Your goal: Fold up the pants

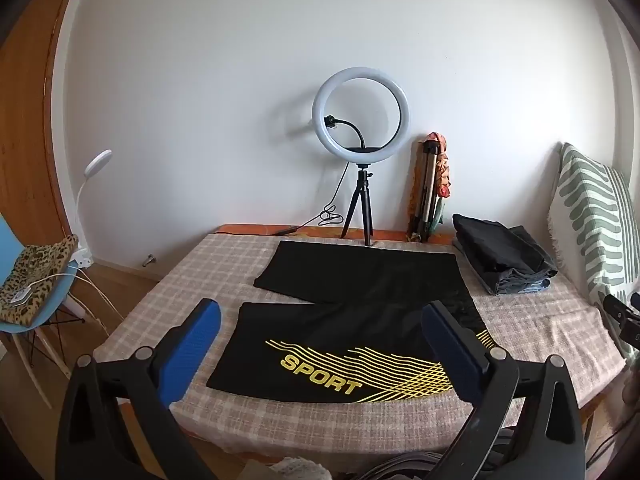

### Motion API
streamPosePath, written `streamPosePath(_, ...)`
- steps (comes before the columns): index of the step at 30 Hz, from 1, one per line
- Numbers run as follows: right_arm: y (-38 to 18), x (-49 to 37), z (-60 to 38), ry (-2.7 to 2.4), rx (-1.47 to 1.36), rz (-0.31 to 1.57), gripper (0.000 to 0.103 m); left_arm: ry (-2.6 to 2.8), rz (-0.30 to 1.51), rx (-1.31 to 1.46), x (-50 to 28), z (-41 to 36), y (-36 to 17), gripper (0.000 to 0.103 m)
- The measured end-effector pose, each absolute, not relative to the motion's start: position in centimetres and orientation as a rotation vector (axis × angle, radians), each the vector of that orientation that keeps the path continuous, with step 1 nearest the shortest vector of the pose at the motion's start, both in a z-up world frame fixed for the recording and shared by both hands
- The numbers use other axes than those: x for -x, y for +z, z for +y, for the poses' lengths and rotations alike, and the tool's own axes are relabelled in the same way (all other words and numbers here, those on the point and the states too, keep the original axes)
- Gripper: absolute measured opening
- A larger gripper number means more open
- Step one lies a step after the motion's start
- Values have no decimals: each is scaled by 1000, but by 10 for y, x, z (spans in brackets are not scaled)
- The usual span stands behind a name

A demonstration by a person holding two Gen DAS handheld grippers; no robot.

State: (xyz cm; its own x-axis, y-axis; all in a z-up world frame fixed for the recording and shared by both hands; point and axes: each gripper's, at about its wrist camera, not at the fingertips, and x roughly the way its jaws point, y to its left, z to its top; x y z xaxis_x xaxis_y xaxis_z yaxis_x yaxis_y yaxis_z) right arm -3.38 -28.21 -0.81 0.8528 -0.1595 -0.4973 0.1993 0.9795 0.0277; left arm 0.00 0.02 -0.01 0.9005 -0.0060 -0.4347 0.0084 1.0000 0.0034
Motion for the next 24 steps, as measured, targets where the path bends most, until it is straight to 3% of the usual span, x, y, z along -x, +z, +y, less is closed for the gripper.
streamPosePath(24,-2,42,-279,-186,-80,510,103,-13,451,-2,6,-6,8,102)
